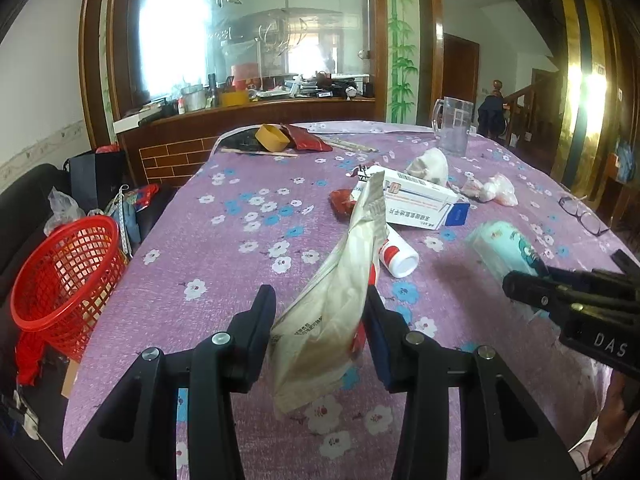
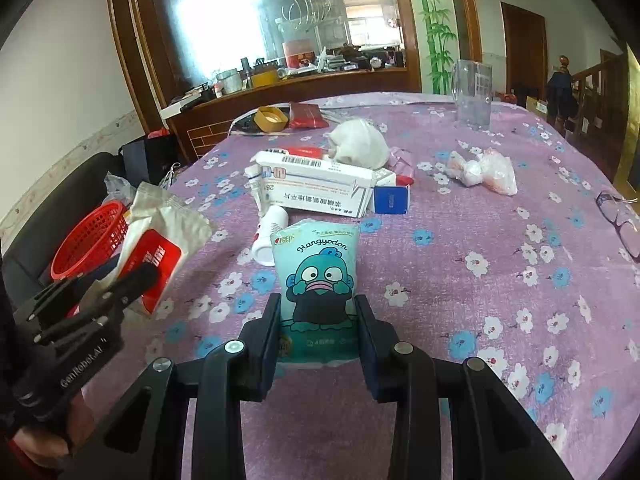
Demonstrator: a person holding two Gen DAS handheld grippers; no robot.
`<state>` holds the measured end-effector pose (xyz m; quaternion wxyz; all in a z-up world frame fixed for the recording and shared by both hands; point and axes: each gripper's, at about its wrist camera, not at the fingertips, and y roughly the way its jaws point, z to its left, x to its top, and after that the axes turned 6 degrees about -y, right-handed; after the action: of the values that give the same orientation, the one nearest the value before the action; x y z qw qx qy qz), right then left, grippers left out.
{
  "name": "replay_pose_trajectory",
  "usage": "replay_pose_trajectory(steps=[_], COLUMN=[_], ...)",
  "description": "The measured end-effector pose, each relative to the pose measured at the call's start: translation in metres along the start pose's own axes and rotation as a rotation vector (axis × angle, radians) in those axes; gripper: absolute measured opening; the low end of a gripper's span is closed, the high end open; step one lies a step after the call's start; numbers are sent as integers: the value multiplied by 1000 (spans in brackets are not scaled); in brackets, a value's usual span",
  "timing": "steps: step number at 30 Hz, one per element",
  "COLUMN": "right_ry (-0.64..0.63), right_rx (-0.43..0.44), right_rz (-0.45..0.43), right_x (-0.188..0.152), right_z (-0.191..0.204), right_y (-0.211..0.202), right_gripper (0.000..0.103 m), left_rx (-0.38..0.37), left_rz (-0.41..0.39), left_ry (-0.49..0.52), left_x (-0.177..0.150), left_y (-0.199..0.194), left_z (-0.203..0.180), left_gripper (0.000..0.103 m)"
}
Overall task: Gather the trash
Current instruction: 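Lift the tissue pack and paper bag off the table with both grippers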
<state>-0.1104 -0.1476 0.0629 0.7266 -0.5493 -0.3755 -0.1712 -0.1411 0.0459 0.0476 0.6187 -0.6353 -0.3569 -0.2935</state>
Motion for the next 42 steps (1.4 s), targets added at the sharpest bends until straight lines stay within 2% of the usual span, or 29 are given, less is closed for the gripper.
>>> replay_pose_trajectory(steps=[22,42], right_ry=[-43,-53], right_rx=[-5,14], right_rz=[-48,-13], right_x=[4,0], right_z=[26,35], right_y=[-40,-28], right_gripper=[38,38], left_rx=[66,91], left_rz=[-68,-47], left_ry=[49,40], left_x=[-8,-11], left_y=[-31,-23], left_z=[0,8], left_gripper=[43,43])
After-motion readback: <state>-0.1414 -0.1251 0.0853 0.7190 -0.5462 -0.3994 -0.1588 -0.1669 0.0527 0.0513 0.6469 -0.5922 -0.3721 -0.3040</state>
